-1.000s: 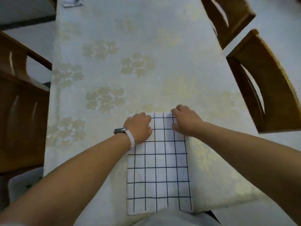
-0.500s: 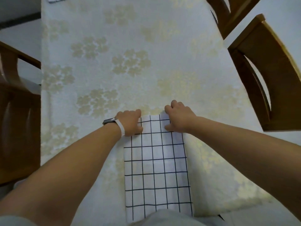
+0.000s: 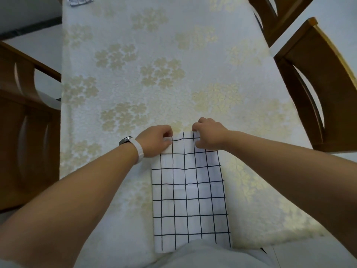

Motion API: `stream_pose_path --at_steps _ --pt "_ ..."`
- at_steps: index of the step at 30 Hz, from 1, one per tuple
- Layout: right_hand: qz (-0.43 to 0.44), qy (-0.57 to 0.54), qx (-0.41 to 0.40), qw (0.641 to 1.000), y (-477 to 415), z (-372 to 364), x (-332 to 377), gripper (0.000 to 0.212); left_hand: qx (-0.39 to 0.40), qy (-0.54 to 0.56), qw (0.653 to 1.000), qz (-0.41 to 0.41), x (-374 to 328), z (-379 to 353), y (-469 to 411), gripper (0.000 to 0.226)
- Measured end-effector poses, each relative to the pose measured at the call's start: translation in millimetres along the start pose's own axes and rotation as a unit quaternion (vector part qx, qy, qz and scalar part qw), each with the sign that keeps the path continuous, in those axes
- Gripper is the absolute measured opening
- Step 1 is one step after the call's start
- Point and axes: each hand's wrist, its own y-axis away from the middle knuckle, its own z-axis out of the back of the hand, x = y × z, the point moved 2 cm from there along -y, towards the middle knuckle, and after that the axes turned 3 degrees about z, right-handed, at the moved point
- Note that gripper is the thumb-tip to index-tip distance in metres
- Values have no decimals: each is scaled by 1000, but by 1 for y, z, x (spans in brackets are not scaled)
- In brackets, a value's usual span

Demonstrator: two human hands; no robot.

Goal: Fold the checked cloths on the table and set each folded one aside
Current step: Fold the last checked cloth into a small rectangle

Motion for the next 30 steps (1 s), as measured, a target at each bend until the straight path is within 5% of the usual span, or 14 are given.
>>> stream_pose_path --at_steps 4,16,30 --pt "0 -45 10 999 14 6 4 4 -27 -2 1000 10 0 11 19 7" --pt "57 54 -192 978 79 45 28 5 -190 -26 981 -1 -18 31 86 11" --pt "235 161 -206 936 165 -51 9 15 -222 -119 961 -115 -17 -88 174 15"
